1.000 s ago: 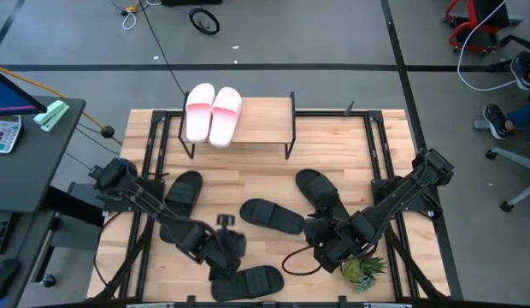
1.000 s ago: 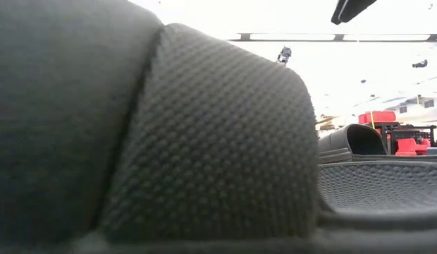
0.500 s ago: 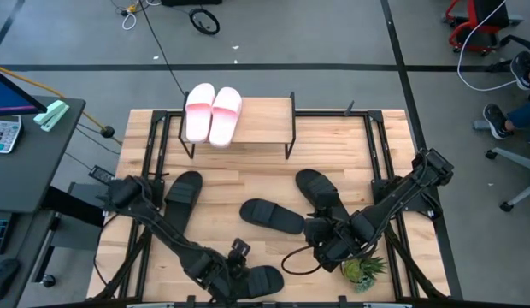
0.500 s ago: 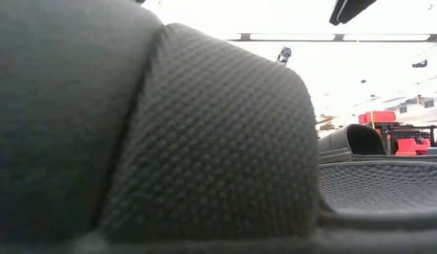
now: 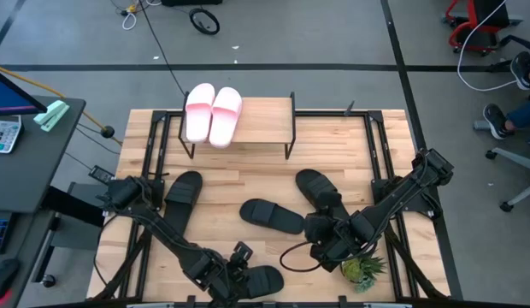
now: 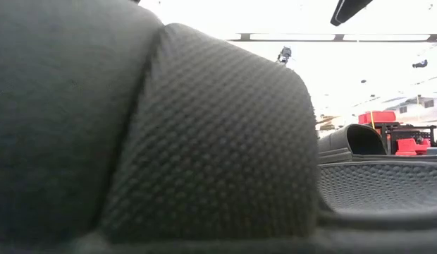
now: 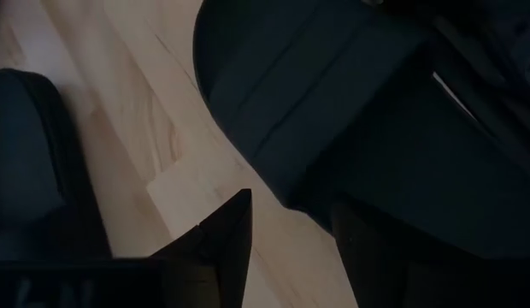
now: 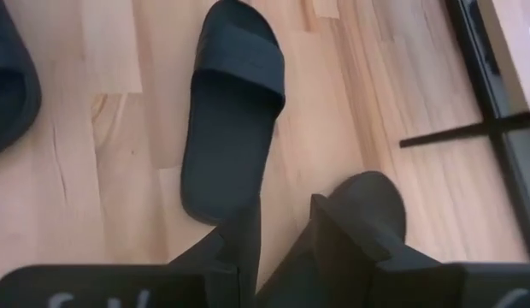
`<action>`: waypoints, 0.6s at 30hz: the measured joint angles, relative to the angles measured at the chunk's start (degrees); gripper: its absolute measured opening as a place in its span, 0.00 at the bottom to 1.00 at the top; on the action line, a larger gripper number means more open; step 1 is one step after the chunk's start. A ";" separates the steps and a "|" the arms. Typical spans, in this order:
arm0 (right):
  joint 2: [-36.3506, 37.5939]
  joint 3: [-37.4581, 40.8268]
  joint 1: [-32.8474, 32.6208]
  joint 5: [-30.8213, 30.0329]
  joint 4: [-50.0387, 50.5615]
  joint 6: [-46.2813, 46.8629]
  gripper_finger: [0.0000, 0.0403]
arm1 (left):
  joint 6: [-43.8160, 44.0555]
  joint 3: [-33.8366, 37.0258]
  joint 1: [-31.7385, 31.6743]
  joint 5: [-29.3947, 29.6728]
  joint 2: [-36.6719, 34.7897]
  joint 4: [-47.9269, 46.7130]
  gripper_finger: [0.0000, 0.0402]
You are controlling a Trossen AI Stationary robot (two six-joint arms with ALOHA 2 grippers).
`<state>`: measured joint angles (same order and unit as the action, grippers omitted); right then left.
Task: Pick and place slides into the shelf
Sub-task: Put the black slide on the shelf
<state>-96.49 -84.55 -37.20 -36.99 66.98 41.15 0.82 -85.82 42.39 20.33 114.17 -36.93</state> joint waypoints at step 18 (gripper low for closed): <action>0.00 0.00 -0.14 -1.75 -3.66 10.65 0.27 | -8.01 0.00 -0.22 0.08 0.26 3.31 0.39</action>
<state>-96.49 -84.55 -37.34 -38.74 63.32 51.80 -7.19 -85.82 42.17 20.41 114.43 -33.62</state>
